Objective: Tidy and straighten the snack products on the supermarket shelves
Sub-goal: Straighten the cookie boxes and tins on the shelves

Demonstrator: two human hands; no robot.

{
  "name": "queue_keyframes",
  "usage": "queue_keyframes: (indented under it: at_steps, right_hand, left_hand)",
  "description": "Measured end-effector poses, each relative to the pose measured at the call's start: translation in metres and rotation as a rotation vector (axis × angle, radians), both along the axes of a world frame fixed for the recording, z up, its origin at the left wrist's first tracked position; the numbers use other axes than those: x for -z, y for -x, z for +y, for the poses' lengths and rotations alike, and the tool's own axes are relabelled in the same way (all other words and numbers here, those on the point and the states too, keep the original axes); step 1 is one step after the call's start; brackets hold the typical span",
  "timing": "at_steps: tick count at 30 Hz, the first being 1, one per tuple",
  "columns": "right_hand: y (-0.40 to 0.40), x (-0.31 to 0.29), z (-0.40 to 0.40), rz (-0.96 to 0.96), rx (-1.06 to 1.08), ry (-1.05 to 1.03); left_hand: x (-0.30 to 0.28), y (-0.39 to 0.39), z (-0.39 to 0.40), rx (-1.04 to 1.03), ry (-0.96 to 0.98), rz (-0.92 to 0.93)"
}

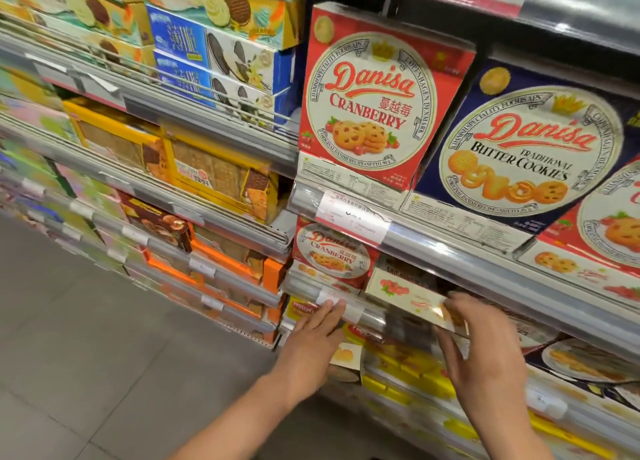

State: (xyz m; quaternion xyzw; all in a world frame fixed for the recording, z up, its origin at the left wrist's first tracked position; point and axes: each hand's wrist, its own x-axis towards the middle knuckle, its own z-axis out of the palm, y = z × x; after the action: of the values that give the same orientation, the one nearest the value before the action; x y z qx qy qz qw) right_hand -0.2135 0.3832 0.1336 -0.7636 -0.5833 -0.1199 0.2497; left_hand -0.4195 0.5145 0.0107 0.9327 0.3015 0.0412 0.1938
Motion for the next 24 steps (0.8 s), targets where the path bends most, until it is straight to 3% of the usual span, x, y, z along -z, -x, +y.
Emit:
queue_keyframes:
  at_steps: [9,24]
  right_hand:
    - [-0.017,0.002,0.013,-0.284,0.068,-0.031]
    - [-0.029,-0.012,0.037,-0.409,0.226,0.266]
  left_hand:
    - [-0.001,0.001,0.0,0.016,0.036,0.011]
    - [-0.005,0.002,0.005,0.027,0.052,0.08]
